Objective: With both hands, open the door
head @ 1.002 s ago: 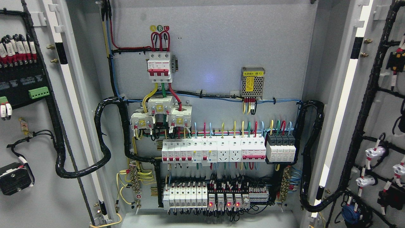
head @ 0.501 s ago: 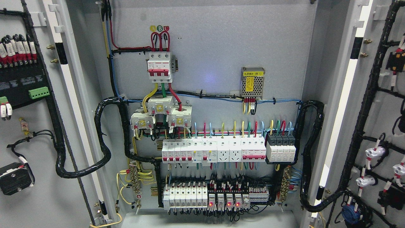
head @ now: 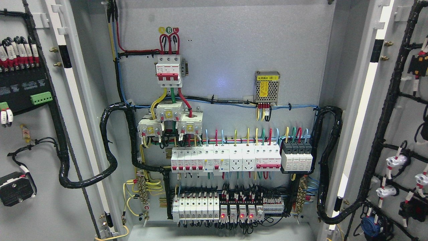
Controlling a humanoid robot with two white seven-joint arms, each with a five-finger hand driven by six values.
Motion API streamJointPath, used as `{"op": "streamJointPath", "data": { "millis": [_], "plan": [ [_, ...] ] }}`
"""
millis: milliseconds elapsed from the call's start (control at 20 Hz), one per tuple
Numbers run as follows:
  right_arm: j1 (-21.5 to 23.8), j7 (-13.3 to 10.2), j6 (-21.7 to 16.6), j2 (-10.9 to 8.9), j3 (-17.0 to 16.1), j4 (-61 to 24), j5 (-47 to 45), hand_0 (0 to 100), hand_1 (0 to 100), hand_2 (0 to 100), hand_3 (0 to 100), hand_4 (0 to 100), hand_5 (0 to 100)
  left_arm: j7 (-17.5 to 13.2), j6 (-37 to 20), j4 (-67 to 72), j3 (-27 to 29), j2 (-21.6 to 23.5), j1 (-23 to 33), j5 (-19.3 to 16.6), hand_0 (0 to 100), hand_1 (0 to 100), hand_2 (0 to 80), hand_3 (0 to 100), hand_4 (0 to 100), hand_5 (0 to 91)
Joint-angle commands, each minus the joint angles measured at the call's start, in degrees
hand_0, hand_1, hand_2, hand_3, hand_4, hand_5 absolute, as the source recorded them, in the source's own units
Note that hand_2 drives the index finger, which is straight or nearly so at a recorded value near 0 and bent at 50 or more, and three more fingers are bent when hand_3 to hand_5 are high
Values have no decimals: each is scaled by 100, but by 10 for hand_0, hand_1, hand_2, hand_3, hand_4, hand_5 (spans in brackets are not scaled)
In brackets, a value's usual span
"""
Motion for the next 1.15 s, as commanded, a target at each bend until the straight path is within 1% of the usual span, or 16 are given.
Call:
{"op": "streamJointPath", "data": {
  "millis": [0,150,250,300,651,751,952,1102],
  "plan": [
    [-33,-18,185,200,-50,1128,230,191,0,0,0,0,0,7,72,849,-42,-173,-138,-333,0,0,0,0,0,0],
    [-33,-44,185,252,-67,1260,573,191,0,0,0,0,0,7,212,884,-51,-182,-217,-394,0,0,0,0,0,0],
    [-33,-44,185,331,-50,1339,600,191,0,0,0,0,0,7,309,884,-51,-191,-270,-596,0,0,0,0,0,0],
    [-33,-44,185,358,-50,1348,600,191,0,0,0,0,0,16,309,884,-51,-199,-305,-640,0,0,0,0,0,0],
    [-33,-53,220,349,-102,1348,557,191,0,0,0,0,0,60,564,884,-60,-305,-367,-667,0,0,0,0,0,0],
    [-24,-62,316,358,-111,1348,530,191,0,0,0,0,0,43,564,884,-51,-314,-367,-711,0,0,0,0,0,0],
    [-24,-53,325,367,-120,1348,513,191,0,0,0,0,0,7,547,858,-42,-375,-358,-746,0,0,0,0,0,0],
    [-24,-53,334,358,-199,1357,521,191,0,0,0,0,0,7,529,823,-42,-393,-358,-720,0,0,0,0,0,0]
  ]
}}
